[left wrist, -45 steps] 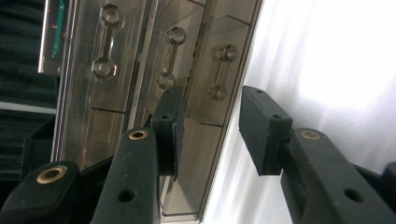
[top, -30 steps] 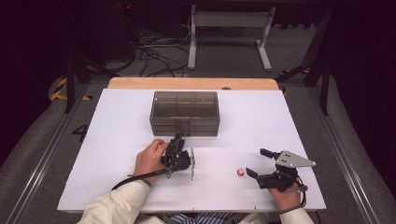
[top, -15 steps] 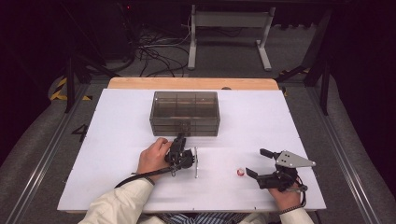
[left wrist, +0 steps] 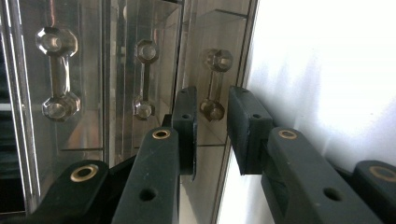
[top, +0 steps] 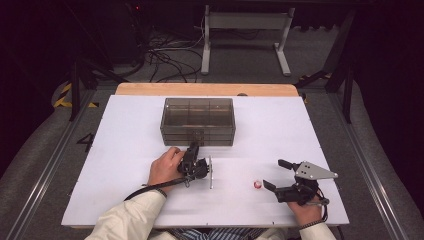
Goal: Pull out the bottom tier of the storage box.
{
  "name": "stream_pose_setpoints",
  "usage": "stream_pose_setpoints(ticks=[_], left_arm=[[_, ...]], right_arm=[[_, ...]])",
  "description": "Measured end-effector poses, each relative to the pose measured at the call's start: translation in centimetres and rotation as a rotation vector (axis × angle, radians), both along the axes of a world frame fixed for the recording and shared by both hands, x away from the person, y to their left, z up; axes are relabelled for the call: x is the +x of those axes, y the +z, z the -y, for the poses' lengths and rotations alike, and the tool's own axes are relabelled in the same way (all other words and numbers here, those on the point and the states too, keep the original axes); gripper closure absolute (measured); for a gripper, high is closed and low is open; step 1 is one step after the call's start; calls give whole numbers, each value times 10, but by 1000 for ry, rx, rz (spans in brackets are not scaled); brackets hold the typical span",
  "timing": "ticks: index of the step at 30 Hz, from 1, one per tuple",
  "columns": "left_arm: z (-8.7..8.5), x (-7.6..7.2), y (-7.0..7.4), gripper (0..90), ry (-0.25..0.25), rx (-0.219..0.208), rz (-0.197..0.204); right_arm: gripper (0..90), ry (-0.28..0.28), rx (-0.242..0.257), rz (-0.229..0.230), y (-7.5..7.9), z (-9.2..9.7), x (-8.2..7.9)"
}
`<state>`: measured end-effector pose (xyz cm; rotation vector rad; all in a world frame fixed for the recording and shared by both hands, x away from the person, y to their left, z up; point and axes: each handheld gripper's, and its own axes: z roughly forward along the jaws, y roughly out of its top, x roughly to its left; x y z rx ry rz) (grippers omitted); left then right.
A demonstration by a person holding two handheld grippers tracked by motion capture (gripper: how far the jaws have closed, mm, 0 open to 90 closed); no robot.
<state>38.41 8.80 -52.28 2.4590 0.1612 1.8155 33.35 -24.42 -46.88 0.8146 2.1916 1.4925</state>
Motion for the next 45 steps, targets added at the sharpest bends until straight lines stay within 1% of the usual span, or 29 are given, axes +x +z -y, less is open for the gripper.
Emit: stream_pose_setpoints(ticks=[3, 4, 5, 8, 21, 24, 29, 30, 34, 39, 40, 41, 42, 44, 45], left_arm=[[0, 0, 0, 744, 2, 4, 5], [0, 1, -1, 754, 2, 1, 9], [0, 1, -2, 772, 6, 9, 15], [1, 1, -2, 784, 9, 9, 18], [0, 0, -2, 792, 6, 5, 17], [1, -3, 1, 793, 7, 13, -2], [1, -6, 2, 791, 1, 11, -13], [1, -9, 4, 791, 5, 9, -27], [1, -12, 5, 789, -3, 4, -35], [1, -17, 9, 787, -4, 11, -62], [1, -18, 9, 785, -6, 1, -67], [1, -18, 9, 785, -6, 1, -67], [1, -20, 11, 784, -3, 2, -82], [0, -20, 11, 783, -6, -2, -84], [0, -21, 12, 782, -6, -2, -92]], right_arm=[[72, 1, 0, 0, 0, 0, 0], [72, 0, -1, 0, 0, 0, 0], [72, 2, 1, 2, 0, 0, 0], [72, 7, 1, 3, 0, 0, 0], [72, 7, 0, 4, 0, 0, 0], [72, 7, 2, 4, 0, 0, 0], [72, 7, 1, 4, 0, 0, 0], [72, 8, 2, 4, 0, 0, 0], [72, 7, 2, 4, 0, 0, 0], [72, 8, 2, 4, 0, 0, 0], [72, 8, 1, 4, 0, 0, 0], [72, 8, 1, 4, 0, 0, 0], [72, 8, 3, 3, 0, 0, -1], [72, 8, 3, 3, 0, 0, -1], [72, 9, 4, 3, 0, 0, -1]])
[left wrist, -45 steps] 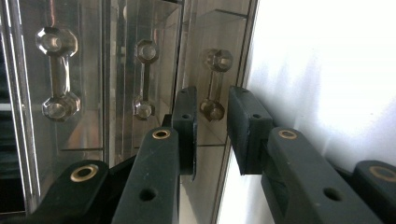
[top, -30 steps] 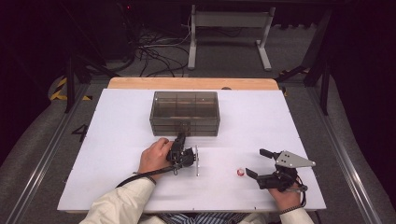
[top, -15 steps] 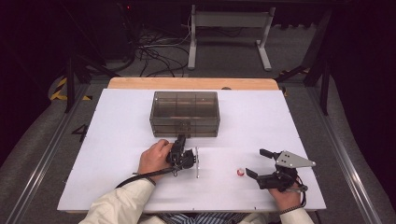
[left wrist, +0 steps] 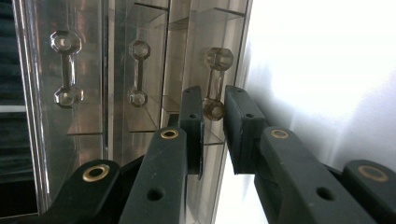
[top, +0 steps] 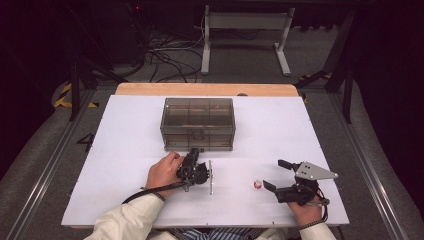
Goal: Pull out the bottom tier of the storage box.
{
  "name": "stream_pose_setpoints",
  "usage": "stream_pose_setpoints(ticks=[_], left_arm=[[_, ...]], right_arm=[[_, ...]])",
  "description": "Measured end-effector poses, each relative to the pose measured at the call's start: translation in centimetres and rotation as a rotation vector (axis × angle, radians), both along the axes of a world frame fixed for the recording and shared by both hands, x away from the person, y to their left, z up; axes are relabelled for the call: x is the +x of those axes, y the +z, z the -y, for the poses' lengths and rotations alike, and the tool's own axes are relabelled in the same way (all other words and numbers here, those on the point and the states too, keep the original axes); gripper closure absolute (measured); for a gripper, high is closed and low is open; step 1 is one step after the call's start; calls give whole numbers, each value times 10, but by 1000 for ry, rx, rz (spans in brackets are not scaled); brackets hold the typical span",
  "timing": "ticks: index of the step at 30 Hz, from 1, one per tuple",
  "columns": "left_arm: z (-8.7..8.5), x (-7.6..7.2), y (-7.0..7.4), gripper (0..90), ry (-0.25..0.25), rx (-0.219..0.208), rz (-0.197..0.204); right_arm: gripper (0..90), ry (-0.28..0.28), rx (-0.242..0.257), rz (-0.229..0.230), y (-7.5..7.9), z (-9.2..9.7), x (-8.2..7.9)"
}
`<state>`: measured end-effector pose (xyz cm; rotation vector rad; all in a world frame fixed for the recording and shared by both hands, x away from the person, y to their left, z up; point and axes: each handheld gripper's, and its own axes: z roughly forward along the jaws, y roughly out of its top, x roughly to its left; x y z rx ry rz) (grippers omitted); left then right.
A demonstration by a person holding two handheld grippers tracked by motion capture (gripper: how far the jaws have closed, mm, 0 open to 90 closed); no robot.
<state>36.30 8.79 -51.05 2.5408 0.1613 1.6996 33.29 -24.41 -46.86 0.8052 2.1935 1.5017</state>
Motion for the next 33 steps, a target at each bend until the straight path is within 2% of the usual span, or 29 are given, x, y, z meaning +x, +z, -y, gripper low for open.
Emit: stream_pose_setpoints(ticks=[4, 5, 6, 7, 8, 12, 33], left_arm=[[-1, -1, 1, 779, -10, -10, -9], [-3, -1, 5, 772, -11, -43, -42], [-3, -1, 5, 765, -11, -43, -42], [-4, 0, 8, 765, -14, -74, -67], [-5, -1, 10, 744, -17, -83, -77], [-6, -3, 13, 707, -31, -96, -80], [-10, -7, 29, 692, -55, -167, -113]], right_arm=[[72, 0, -6, 2, 0, 0, 0], [72, -1, -6, 2, 0, 0, 0], [72, -1, -6, 2, 0, 0, 0], [72, -1, -6, 1, 0, 0, 0], [72, -1, -3, 0, 0, 0, 0], [72, 1, -4, 0, 0, 0, 0], [72, 0, -3, 1, 0, 0, 0]])
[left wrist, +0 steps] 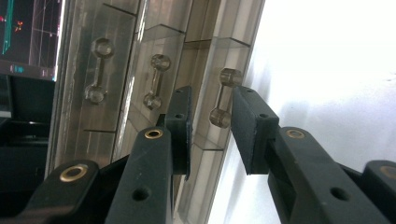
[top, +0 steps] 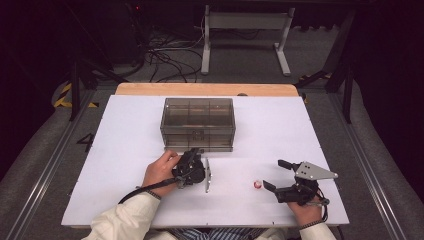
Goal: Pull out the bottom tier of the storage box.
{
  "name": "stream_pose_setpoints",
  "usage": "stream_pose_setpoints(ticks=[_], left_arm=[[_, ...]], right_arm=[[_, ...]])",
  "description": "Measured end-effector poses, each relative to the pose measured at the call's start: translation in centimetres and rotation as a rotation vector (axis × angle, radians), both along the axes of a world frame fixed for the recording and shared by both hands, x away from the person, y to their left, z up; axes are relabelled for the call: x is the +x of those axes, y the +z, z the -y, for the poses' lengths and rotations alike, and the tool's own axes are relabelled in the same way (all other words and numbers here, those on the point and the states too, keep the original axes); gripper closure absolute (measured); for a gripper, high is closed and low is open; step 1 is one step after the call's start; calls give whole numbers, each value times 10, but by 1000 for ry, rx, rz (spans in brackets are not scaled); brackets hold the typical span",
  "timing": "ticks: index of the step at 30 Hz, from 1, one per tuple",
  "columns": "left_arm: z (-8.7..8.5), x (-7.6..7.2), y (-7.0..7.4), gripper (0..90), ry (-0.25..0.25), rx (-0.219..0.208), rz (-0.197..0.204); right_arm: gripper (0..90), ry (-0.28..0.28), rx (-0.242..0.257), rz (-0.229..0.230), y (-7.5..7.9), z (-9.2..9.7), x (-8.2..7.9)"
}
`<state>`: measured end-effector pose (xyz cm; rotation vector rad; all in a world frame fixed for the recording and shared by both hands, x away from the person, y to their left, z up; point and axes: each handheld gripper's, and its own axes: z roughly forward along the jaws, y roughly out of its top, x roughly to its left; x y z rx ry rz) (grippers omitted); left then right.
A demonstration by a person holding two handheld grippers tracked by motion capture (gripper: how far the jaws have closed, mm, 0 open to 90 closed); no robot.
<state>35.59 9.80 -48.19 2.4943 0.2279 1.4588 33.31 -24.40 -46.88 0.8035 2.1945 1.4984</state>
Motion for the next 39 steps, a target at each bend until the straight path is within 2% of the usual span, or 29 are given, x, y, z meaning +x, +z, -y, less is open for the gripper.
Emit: stream_pose_setpoints(ticks=[1, 2, 3, 4, 6, 10, 13, 14, 17, 19, 21, 22, 23, 24, 25, 26, 27, 30, 32, 34, 37, 38, 39], left_arm=[[0, 0, 0, 689, 0, 0, 0], [-1, 1, 4, 685, -3, -27, -30], [-1, 1, 4, 679, -3, -27, -30], [-3, 1, 7, 670, -7, -52, -47], [-4, 1, 8, 664, -12, -57, -51], [-7, -1, 14, 637, -30, -98, -71], [-9, -1, 19, 622, -49, -130, -98], [-10, -1, 21, 617, -53, -147, -122], [-11, 0, 24, 609, -57, -168, -139], [-14, 1, 28, 592, -70, -212, -173], [-15, 1, 29, 586, -76, -226, -187], [-17, 2, 32, 586, -84, -256, -210], [-17, 2, 32, 585, -84, -256, -210], [-19, 3, 35, 567, -87, -281, -238], [-21, 7, 39, 554, -92, -313, -291], [-22, 8, 40, 540, -90, -334, -317], [-22, 8, 40, 534, -90, -334, -317], [-27, 12, 45, 517, -103, -392, -363], [-28, 13, 47, 517, -109, -401, -370], [-32, 15, 50, 518, -114, -446, -407], [-35, 18, 51, 516, -113, -475, -428], [-39, 21, 53, 515, -119, -509, -460], [-39, 21, 53, 516, -119, -509, -460]], right_arm=[[72, 0, 0, 0, 0, 0, 0], [72, -2, -4, 0, 0, 0, 0], [72, -2, -4, 0, 0, 0, 0], [72, -1, -2, 0, 0, 0, 0], [72, -1, -3, 0, 0, 0, 0], [72, -1, -4, 0, 0, 0, 0], [72, -1, -4, 0, 0, 0, 0], [72, -1, -4, 0, 0, 0, 0], [72, -1, -4, 0, 0, 0, 0], [72, -1, -4, 0, 0, 0, 0], [72, -1, -5, 0, 0, 0, 0], [72, 0, -5, 0, 0, 0, 0], [72, 0, -5, 0, 0, 0, 0], [72, 0, -6, 0, 0, 0, 0], [72, 1, -6, 2, 0, 0, 0], [72, 2, -7, 1, 0, 0, 0], [72, 2, -7, 1, 0, 0, 0], [72, 2, -8, 2, 0, 0, 0], [72, 3, -7, 2, 0, 0, 0], [72, 1, -8, 1, 0, 0, 0], [72, 2, -7, 1, 0, 0, 0], [72, 3, -7, 0, 0, 0, 0], [72, 3, -7, 0, 0, 0, 0]])
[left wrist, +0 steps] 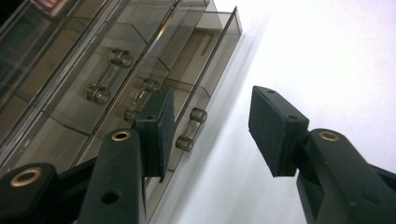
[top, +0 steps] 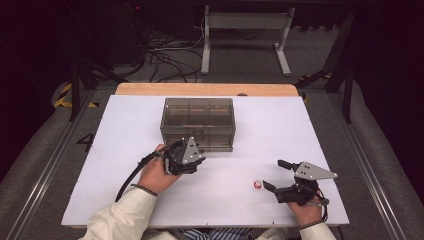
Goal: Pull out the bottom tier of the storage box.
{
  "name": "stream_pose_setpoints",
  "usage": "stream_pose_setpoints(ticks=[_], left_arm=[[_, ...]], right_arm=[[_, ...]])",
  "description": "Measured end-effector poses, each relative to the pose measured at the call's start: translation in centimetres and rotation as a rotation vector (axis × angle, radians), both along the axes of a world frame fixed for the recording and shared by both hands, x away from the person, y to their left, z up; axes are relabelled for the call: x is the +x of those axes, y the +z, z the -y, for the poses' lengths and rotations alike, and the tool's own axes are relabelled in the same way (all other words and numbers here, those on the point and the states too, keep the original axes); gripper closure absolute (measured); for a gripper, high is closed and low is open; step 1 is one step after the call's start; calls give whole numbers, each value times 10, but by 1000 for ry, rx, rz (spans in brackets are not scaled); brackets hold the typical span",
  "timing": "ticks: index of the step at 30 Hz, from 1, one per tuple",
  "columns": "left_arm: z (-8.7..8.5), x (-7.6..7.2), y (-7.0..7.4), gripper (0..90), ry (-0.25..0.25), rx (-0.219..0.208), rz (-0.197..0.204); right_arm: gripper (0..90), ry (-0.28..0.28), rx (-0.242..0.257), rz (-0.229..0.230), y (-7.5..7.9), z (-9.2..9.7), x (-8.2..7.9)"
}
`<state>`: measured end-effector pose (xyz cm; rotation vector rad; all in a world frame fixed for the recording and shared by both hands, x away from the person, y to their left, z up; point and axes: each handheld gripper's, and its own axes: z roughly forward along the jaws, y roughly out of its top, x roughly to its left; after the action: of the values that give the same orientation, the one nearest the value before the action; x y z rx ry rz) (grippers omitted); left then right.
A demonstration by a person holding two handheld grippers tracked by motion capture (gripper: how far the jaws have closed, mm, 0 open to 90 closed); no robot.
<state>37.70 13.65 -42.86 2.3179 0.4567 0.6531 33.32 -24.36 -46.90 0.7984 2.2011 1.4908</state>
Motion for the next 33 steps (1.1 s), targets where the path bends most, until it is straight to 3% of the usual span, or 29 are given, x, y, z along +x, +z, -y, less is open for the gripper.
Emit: stream_pose_setpoints(ticks=[3, 12, 17, 25, 33], left_arm=[[-7, 7, 4, 521, -24, -60, -80], [-16, 19, 6, 544, -16, -121, -166], [-22, 28, 4, 544, -10, -175, -223], [-23, 36, 1, 544, -5, -192, -243], [-22, 47, -5, 544, 20, -174, -258]], right_arm=[[72, 1, -2, -1, 0, 0, 0], [72, 1, -1, -2, 0, 0, 0], [73, 2, 0, -3, 0, 0, 0], [72, 0, 0, -6, 0, 0, 0], [72, 0, 0, -6, 0, 0, 0]])
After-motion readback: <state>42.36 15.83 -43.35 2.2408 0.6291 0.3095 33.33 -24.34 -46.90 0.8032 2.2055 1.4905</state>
